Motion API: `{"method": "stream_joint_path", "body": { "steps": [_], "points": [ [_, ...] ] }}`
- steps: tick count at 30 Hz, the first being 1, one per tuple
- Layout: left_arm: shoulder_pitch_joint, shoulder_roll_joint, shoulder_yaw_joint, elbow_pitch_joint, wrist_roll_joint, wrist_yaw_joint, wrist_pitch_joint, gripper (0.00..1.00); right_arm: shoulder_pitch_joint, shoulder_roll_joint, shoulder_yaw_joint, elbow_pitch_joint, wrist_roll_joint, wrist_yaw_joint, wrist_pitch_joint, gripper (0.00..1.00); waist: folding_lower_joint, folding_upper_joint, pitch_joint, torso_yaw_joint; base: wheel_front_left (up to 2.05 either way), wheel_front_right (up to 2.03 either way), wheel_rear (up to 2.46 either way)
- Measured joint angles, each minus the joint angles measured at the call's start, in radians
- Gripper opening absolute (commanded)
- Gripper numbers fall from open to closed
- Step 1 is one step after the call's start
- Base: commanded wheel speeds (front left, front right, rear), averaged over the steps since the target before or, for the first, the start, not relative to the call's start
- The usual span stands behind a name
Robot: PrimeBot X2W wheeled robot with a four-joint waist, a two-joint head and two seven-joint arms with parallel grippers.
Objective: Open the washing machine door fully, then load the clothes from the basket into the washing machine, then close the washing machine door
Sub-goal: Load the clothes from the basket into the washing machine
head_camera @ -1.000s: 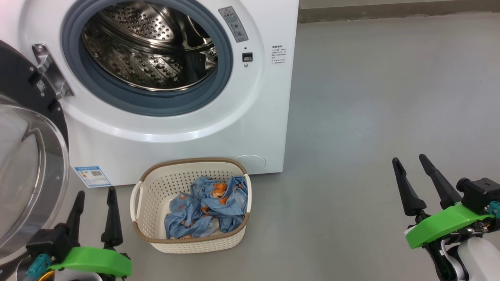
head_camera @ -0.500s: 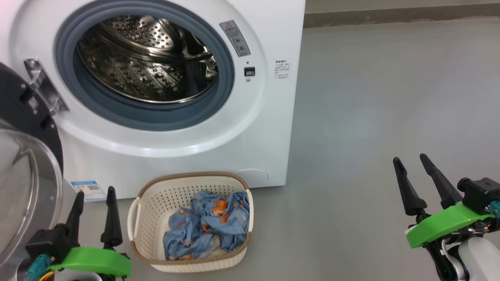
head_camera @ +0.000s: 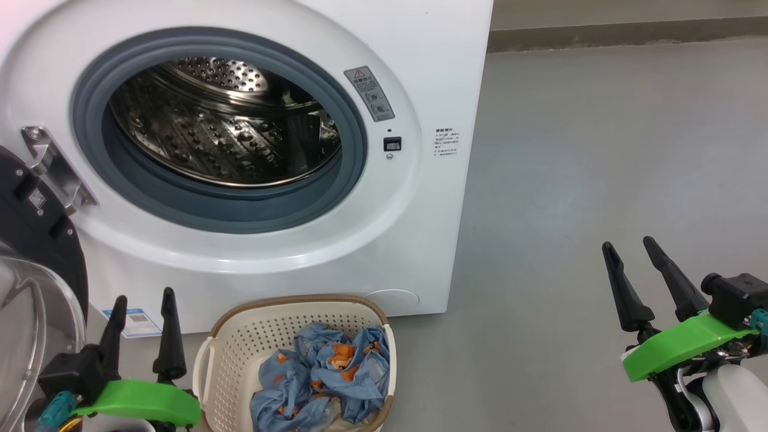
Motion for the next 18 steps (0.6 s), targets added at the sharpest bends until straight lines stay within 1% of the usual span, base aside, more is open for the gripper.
{"method": "stream_joint_path", "body": {
  "steps": [18],
  "points": [
    [0.0,-0.002,0.008,0.012,0.016,-0.004,0.0,1.0,0.0,0.001,0.002,0.0,0.0,0.0,0.0,1.0,0.0,0.0,0.002,-0.004,0.0,0.0,0.0]
  ]
}}
